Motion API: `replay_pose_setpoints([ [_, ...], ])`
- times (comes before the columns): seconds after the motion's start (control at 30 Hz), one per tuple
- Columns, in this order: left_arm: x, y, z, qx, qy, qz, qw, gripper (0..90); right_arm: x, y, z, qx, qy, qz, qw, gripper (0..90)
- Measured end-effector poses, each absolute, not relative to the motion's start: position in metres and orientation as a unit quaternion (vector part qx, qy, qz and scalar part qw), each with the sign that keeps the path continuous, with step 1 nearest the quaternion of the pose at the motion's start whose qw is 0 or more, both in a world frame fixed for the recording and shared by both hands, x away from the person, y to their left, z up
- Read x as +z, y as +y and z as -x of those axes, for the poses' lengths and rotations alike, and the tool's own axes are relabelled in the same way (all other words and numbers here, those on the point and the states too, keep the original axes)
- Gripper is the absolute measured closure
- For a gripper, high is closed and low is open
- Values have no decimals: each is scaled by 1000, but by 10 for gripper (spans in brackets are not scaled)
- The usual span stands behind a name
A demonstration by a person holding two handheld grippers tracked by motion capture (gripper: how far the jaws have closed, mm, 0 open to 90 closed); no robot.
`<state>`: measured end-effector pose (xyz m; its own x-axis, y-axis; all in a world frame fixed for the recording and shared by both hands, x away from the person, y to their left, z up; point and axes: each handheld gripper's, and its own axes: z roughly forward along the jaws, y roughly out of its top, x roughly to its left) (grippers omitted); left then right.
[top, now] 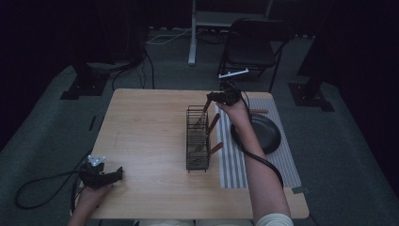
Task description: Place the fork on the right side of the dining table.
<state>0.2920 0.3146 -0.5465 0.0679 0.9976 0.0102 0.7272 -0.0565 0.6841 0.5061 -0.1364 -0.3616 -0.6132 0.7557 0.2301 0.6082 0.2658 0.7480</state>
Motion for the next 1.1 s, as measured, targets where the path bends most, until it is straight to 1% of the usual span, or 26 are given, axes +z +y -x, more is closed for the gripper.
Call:
replay_pose_setpoints([
  [0.07, -547, 315, -292, 255, 633, -681, 266, 2, -360, -135, -504, 428, 793, -425, 82, 805],
  [0.23, -547, 315, -292, 255, 633, -681, 266, 2, -358, -129, -497, 423, 801, -413, 93, 807],
  [0.53, -546, 315, -292, 255, 633, -681, 265, 2, -349, -131, -483, 441, 796, -405, 90, 807],
  [0.6, -547, 315, -292, 255, 633, -681, 266, 2, -347, -130, -479, 438, 800, -399, 98, 807],
  [1.1, -546, 315, -292, 255, 633, -681, 266, 2, -306, -145, -453, 475, 784, -380, 123, 807],
])
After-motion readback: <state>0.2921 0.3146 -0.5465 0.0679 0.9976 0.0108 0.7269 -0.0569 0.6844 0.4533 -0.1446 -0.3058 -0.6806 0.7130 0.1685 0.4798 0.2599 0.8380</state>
